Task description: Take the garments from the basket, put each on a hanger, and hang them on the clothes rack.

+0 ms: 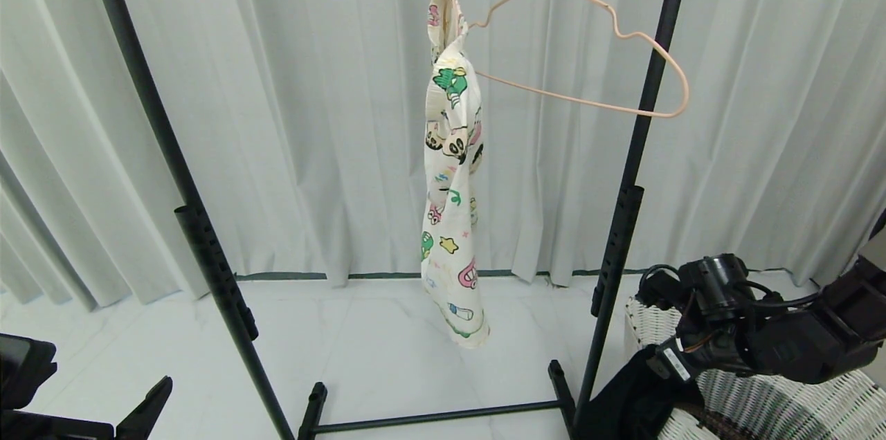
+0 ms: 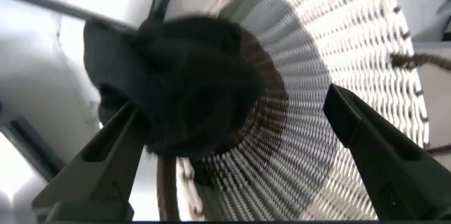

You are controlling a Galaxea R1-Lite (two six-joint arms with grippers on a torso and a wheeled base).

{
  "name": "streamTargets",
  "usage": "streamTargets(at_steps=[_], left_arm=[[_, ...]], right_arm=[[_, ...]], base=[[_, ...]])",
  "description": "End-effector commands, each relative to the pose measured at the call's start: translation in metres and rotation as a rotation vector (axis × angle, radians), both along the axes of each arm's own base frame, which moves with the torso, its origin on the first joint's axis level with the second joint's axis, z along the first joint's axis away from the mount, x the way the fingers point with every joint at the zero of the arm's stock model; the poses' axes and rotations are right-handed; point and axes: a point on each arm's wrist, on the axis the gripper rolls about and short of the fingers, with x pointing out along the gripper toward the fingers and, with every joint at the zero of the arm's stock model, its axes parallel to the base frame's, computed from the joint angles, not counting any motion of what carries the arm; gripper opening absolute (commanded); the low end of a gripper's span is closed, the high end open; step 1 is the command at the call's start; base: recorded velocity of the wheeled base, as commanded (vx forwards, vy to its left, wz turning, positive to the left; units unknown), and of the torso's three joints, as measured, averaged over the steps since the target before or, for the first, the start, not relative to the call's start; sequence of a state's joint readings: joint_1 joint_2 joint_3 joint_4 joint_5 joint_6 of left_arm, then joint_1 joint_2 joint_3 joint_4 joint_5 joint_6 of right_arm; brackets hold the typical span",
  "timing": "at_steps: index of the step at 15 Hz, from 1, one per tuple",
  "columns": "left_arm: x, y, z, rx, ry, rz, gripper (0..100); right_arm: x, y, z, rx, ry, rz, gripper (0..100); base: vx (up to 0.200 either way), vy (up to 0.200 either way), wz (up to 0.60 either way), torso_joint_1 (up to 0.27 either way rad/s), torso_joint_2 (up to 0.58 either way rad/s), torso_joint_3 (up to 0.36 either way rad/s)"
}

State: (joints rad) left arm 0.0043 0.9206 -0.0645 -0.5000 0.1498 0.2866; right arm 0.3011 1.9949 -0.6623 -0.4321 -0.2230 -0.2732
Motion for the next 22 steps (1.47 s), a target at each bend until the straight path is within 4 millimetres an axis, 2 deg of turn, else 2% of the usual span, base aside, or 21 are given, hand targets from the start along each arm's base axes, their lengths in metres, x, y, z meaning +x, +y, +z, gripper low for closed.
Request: streamTargets(at_steps=[1,2,3,5,6,9,11,13,16,18,22], left_arm=[[0.001,0.000,0.001,0.000,-0.002,0.001,100],[0.001,0.000,0.001,-0.001,-0.002,0.001,100],[0.001,0.000,0.001,-0.001,0.000,0.001,100],[0.001,0.000,0.001,-0.001,0.000,0.001,100],[0.001,0.000,0.001,-0.002,0.000,0.000,100],[0.002,0.000,0.002,0.000,-0.003,0.001,100],[0.003,0.000,0.004,0.001,-0.011,-0.001,100],[0.003,0.000,0.004,0.011,-0.008,-0.005,100],[0.003,0.000,0.004,0.008,-0.008,-0.012,100],[0.002,-0.001,0.003,0.006,-0.008,-0.016,100],[0.003,-0.001,0.004,-0.003,-0.011,-0.037,100]], right_arm=[[0.005,0.001,-0.011,-0.007,0.001,0.002,100],[0.006,0.002,-0.011,-0.012,-0.009,0.011,100],[0.007,0.000,-0.011,-0.036,-0.009,0.036,0],[0.008,0.001,-0.007,-0.049,-0.021,0.056,0],[0.008,0.003,0.001,-0.037,-0.049,0.064,0],[0.000,0.018,0.042,0.022,-0.182,0.097,0],[-0.006,0.024,0.076,0.064,-0.279,0.114,0],[-0.016,0.030,0.114,0.082,-0.312,0.142,0],[-0.033,0.037,0.160,0.096,-0.326,0.189,0],[-0.041,0.044,0.183,0.103,-0.328,0.224,0],[-0.047,0.054,0.208,0.116,-0.341,0.263,0]], base=[[0.000,0.000,0.00,0.000,0.00,0.000],[0.000,0.000,0.00,0.000,0.00,0.000],[0.000,0.000,0.00,0.000,0.00,0.000],[0.000,0.000,0.00,0.000,0.00,0.000],[0.000,0.000,0.00,0.000,0.00,0.000],[0.000,0.000,0.00,0.000,0.00,0.000],[0.000,0.000,0.00,0.000,0.00,0.000],[0.000,0.000,0.00,0.000,0.00,0.000],[0.000,0.000,0.00,0.000,0.00,0.000],[-0.200,0.000,0.00,0.002,0.01,0.002],[-0.200,0.000,0.00,0.002,0.00,0.002]])
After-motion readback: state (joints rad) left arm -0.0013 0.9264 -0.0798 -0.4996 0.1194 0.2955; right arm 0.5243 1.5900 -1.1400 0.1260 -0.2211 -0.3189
